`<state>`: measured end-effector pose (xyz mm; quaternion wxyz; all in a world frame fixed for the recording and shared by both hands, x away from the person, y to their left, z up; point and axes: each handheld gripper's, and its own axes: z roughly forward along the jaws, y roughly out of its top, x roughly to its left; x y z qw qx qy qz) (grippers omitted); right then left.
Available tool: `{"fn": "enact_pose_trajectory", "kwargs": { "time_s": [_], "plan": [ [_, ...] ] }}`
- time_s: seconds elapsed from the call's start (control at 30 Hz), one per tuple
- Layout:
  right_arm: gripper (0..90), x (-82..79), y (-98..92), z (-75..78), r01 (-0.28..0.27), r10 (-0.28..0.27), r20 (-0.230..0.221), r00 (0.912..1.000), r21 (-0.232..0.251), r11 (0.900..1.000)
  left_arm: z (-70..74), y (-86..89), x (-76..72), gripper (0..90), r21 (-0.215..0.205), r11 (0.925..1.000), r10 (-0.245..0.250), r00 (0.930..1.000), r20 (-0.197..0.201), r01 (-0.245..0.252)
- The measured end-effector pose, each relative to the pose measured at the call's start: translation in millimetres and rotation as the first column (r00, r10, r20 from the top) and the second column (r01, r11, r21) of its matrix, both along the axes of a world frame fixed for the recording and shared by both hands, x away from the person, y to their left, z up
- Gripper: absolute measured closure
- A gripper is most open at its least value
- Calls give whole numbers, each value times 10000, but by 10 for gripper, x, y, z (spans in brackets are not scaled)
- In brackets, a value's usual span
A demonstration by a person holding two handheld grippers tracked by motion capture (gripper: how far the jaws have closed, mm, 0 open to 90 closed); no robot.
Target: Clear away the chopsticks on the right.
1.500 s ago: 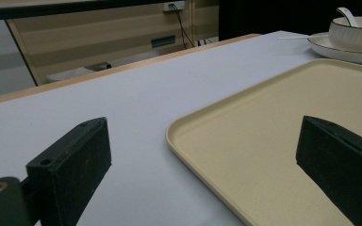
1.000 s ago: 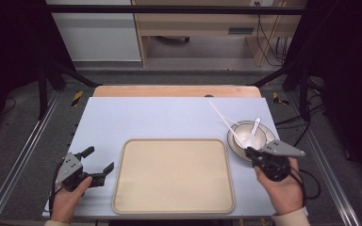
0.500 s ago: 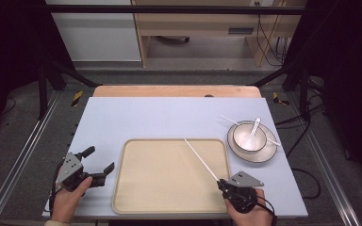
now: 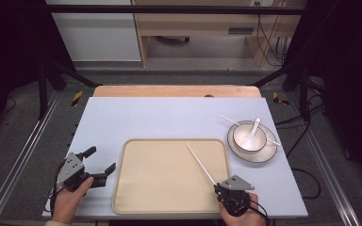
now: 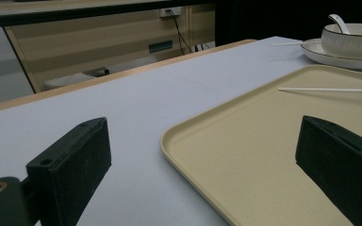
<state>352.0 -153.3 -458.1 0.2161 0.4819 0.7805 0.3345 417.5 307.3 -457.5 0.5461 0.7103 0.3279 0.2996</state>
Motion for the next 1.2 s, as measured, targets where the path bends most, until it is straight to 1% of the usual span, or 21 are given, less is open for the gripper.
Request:
{"fn": "enact_pose_trajectory", "kwargs": {
  "time_s": [0.13, 0.2, 0.4, 0.47, 0.53, 0.57, 0.6, 0.63, 0.7, 0.77, 0.8, 0.83, 0.87, 0.9, 0.97, 1.0, 1.03, 1.07, 1.1, 1.17, 1.2],
  "plan": [
    [835, -17, 79, -43, -188, 190, -239, 9995, 92, 9998, 2, 11, 1, 37, -6, 10000, 22, 10000, 15, -22],
    [835, -13, 92, -55, -235, 235, -229, 9995, -1, 9997, 3, 16, 2, 38, 34, 10000, 55, 10000, 35, -55],
    [832, -33, 151, -76, -313, 319, -405, 9987, 152, 9994, 5, 6, 1, 38, 74, 10000, 23, 10000, 29, -24],
    [793, -28, 162, -89, -527, 529, -237, 9983, 89, 9986, 4, -1, -1, 38, 90, 10000, -5, 10000, 21, 5],
    [725, -39, 168, -63, -387, 389, -51, 9992, 209, 9990, 6, -5, -4, 38, 147, 9999, -39, 10000, 40, 38],
    [725, -39, 168, -63, -387, 389, -51, 9992, 209, 9990, 6, -5, -4, 38, 147, 9999, -39, 10000, 40, 38],
    [696, -45, 160, -41, -400, 399, 29, 9992, 297, 9988, 6, -5, -5, 38, 145, 9999, -42, 10000, 46, 41],
    [656, -40, 126, 7, -485, 466, 369, 9982, 538, 9974, 5, -3, -4, 38, 159, 9999, -50, 10000, 45, 50],
    [618, -17, 64, 87, -529, 495, 637, 9967, 534, 9972, 4, -1, -4, 37, 177, 9998, -33, 10000, 56, 32],
    [572, 23, -38, 207, -512, 447, 1144, 9924, 545, 9972, 2, -1, -3, 37, 189, 9998, -42, 10000, 46, 41],
    [529, 55, -103, 273, -569, 495, 1266, 9907, 551, 9969, 1, -1, -3, 37, 201, 9998, -68, 10000, 34, 68],
    [529, 55, -103, 273, -569, 495, 1266, 9907, 551, 9969, 1, -1, -3, 36, 201, 9998, -68, 10000, 34, 68],
    [472, 137, -264, 421, -735, 681, 1444, 9872, 329, 9968, -3, -6, -3, 35, 191, 9997, -159, 9999, 28, 159],
    [465, 169, -367, 507, -610, 567, 1721, 9835, 199, 9979, -3, -6, -3, 34, 191, 9997, -159, 9999, 28, 159],
    [413, 216, -592, 693, -179, 157, 2393, 9708, 71, 9998, -3, -14, -5, 34, 185, 9996, -196, 9998, -6, 196],
    [374, 244, -713, 780, 89, -76, 2726, 9621, -32, 10000, -3, -14, -5, 34, 185, 9996, -196, 9998, -6, 196],
    [374, 244, -713, 780, 89, -76, 2726, 9621, -32, 10000, -2, -13, -2, 34, 93, 9998, -195, 9998, -34, 195],
    [328, 310, -948, 918, 522, -446, 3028, 9520, -168, 9985, -4, -10, 2, 34, 48, 9999, -157, 9999, -36, 157],
    [328, 310, -948, 918, 522, -446, 3028, 9520, -168, 9985, -4, -10, 2, 34, 48, 9999, -157, 9999, -36, 157],
    [280, 418, -1233, 1010, 994, -782, 3201, 9442, -504, 9938, -9, -8, 2, 34, 100, 9998, -150, 9999, -36, 151],
    [228, 527, -1439, 1035, 1170, -982, 3004, 9487, -451, 9921, -6, -7, -1, 34, 129, 9998, -119, 9999, 10, 119]
  ]
}}
